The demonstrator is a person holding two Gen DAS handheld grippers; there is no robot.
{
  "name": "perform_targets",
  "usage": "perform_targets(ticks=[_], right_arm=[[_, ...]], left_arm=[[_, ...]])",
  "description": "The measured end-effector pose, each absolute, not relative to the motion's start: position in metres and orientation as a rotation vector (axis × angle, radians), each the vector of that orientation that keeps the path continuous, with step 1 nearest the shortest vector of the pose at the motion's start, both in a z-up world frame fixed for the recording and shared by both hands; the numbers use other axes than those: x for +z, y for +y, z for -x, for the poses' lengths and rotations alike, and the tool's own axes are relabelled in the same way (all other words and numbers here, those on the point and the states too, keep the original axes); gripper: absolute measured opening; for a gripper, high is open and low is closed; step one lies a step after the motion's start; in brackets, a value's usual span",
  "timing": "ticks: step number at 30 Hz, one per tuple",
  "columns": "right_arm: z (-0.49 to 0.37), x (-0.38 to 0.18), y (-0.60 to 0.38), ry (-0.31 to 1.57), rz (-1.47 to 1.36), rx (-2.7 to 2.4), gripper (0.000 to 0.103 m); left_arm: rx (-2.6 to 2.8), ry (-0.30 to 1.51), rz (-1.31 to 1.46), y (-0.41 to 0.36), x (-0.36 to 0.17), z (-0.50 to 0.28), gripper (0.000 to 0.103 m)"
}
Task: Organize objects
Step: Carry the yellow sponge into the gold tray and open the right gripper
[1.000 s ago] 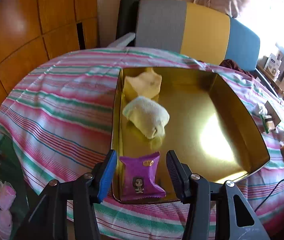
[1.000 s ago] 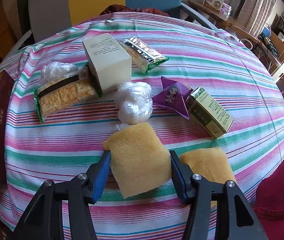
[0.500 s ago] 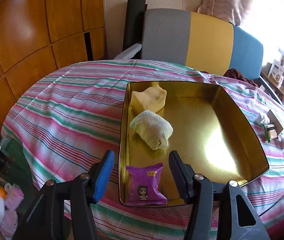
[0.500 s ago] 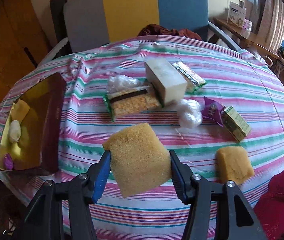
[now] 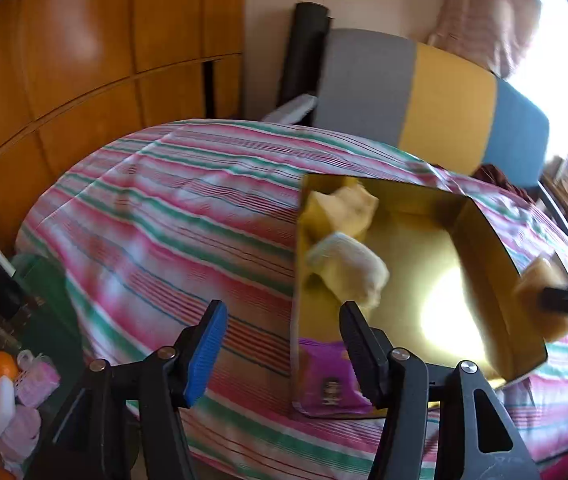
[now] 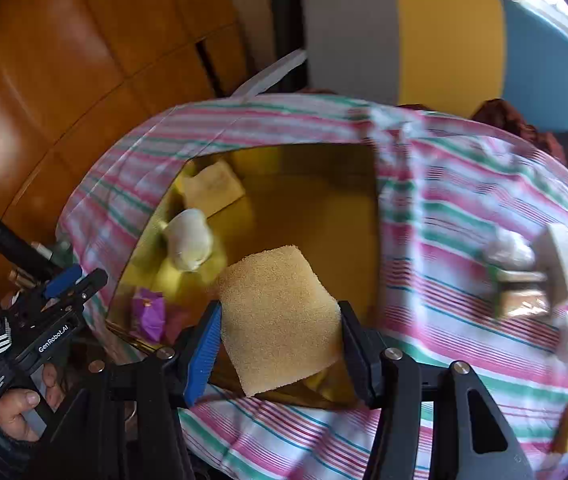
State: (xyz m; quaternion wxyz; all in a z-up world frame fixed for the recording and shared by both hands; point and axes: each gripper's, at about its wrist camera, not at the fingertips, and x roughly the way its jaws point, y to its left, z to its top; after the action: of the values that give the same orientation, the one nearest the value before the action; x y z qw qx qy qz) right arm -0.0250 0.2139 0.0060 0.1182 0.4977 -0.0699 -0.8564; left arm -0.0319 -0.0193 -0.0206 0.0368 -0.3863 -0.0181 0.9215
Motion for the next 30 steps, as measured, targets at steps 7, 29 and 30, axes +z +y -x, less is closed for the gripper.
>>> perform_targets(ticks=[7,29,30], right_arm=[[0.064,-0.056,0.152,-0.324,-1.638,-2.325,0.061],[0.033,-0.037,0.156,-0.339,-1.474,-2.364,0.072],[0.034,-0.036,0.155,-0.337,-1.467,-2.372,0.072]], left_arm=[[2.869,-0.118,1.224,-0.050,-0.027,0.033,0.060],[2.860,-0.091,1.193,-0.043,-0.025,0.028,0.068],[2.857,-0.085,1.190,-0.041,-0.024,0.028,0.068]])
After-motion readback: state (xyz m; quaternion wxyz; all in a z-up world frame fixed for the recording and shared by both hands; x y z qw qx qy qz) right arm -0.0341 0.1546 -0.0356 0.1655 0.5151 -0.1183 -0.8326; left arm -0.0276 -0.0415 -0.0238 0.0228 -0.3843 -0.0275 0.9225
